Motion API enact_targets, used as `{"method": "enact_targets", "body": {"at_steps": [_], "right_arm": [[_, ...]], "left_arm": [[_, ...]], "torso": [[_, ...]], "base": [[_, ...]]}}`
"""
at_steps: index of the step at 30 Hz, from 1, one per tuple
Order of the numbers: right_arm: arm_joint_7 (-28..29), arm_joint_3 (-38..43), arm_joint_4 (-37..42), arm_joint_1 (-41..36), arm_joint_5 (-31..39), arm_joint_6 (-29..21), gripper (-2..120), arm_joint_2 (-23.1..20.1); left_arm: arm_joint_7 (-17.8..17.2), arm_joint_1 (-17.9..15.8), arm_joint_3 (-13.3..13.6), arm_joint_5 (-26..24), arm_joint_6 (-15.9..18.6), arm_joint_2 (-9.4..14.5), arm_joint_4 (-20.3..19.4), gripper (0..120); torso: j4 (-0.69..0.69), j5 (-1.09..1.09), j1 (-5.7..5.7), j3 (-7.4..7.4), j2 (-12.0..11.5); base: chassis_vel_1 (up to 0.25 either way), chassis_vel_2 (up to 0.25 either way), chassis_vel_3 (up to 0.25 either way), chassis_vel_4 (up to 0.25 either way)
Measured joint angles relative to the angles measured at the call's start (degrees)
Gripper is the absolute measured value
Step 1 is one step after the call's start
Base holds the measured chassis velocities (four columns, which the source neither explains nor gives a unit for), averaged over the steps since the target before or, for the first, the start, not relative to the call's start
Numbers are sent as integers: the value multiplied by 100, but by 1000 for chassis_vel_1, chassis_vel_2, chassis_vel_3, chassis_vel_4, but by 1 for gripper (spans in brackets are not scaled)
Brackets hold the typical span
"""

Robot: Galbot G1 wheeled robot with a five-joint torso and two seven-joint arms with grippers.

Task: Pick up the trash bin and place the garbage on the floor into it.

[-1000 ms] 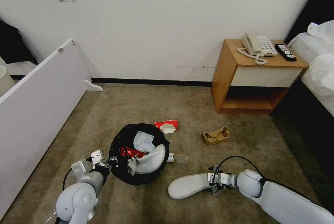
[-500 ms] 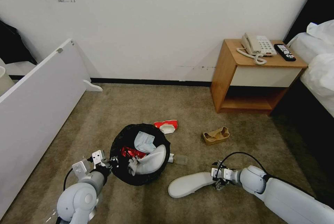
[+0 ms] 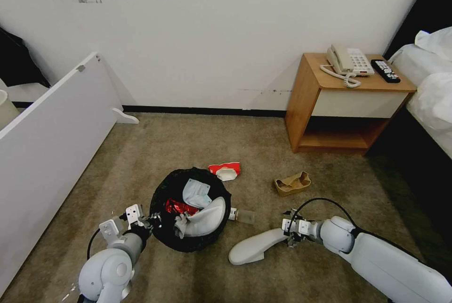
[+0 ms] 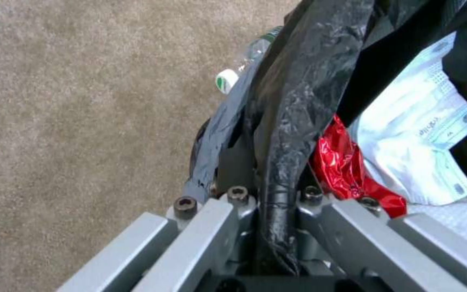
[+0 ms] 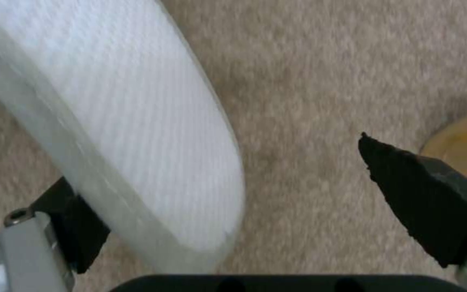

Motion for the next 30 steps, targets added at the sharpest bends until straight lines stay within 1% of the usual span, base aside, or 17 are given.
{"method": "enact_targets", "body": {"at_steps": [11,20,26,29,30], "right_arm": [[11,-273,-130,297,1,8,100,212],[36,-678,-338,687,44,11,100,492],[55,-857,-348,761,61,11,100,519],[87,-916,-343,781,101,11,85,523],[87,-916,-343,781,101,11,85,523]], "left_arm": [[6,11,-52,-25,-8,32,-2,1],[32,0,-67,-62,-23,66,-2,1],[36,-21,-78,-104,-28,101,12,1],[32,-80,-67,-137,-29,119,44,1],[32,-80,-67,-137,-29,119,44,1]], "torso": [[0,0,0,0,1],[0,0,0,0,0],[0,0,0,0,0],[0,0,0,-1,0],[0,0,0,-1,0]], "base": [[0,0,0,0],[0,0,0,0],[0,0,0,0],[0,0,0,0],[0,0,0,0]]}}
